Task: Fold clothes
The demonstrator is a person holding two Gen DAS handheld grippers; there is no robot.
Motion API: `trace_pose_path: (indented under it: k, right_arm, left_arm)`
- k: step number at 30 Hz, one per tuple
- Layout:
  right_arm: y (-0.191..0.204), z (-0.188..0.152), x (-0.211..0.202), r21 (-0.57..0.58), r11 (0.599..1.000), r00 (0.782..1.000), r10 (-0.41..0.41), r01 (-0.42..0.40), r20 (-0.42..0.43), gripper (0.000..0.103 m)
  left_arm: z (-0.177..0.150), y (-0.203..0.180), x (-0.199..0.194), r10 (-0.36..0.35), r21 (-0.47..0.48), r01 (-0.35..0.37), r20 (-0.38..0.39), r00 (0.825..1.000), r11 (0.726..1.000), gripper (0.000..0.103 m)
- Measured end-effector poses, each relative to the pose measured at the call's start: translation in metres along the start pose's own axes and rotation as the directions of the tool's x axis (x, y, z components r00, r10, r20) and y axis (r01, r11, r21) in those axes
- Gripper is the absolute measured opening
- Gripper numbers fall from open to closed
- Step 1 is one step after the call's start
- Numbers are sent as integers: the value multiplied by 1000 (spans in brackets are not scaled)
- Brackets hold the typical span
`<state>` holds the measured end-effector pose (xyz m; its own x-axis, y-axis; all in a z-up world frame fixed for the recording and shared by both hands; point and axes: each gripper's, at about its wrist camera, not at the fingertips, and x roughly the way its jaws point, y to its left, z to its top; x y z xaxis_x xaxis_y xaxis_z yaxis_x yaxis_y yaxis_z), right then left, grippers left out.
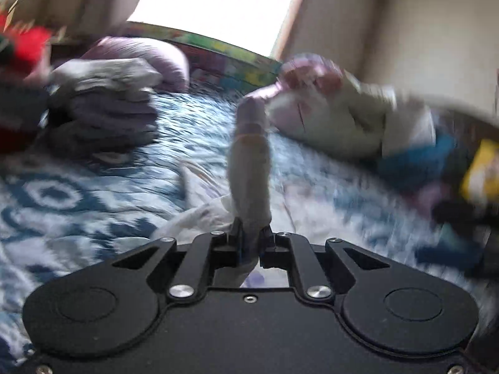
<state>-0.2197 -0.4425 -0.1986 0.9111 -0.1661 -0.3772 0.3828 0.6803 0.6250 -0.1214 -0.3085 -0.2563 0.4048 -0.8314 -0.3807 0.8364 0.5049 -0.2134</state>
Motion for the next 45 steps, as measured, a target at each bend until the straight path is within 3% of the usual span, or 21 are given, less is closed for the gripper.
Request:
trace_pose_path:
  k: [4,7,9,12,15,18,20,22,24,28,33,37,38,40,45]
  right_arm:
    - [-19,0,14,72,997,1000,12,-11,-12,74]
    - [-38,-2,26,150,989,1000,-15,18,-18,75]
    - [-49,-6,31,194,980,999,-47,51,-29,75]
    - [-56,-18,31,210,975,997,-70,78,-44,75]
    - [-56,-29,32,201,976,995,-70,83,-70,75]
    - [-51,-33,44,190,978,994,-69,85,-90,75]
    - [-45,-34,55,175,979,991,-86,103,-102,75]
    - [-42,-35,65,181,976,989,-103,122,-109,74]
    - [-43,-37,72,214,967,987,-117,139,-111,72]
    - [-46,-44,82,282,945,984,-139,166,-114,59]
    - [-52,-54,87,382,912,988,-130,151,-81,54]
    - [-52,-53,91,401,901,986,-155,167,-61,29]
    - [-46,-47,89,367,917,987,-151,157,-46,18]
    - [-32,-35,85,289,948,991,-136,135,-16,9]
    - [4,-3,72,81,993,995,-89,84,56,8]
  left_arm:
    - [-22,-26,23,6,175,7,-75,997,985,10]
    - [-30,-27,28,-60,187,85,-137,989,979,41]
    - [-23,-21,16,-102,162,121,-119,988,979,43]
    - [-9,5,-12,-146,26,147,-41,988,989,51]
    - [-2,43,-31,-109,-177,113,35,993,978,51]
    - [-4,75,-35,-35,-335,48,44,998,941,51]
    - [-5,95,-37,13,-435,6,40,999,901,51]
    - [-10,107,-35,33,-505,-22,12,999,863,51]
    - [-14,113,-31,28,-536,-29,-10,1000,844,51]
    - [-18,114,-25,20,-538,-34,-32,999,842,51]
    - [-20,114,-24,7,-539,-23,-32,999,842,51]
    - [-24,116,-24,-5,-553,-20,-44,999,833,51]
    - [-25,117,-24,-7,-557,-19,-46,999,830,51]
    - [-25,117,-24,-10,-557,-13,-39,999,830,51]
    - [-23,114,-31,-48,-565,48,14,999,824,48]
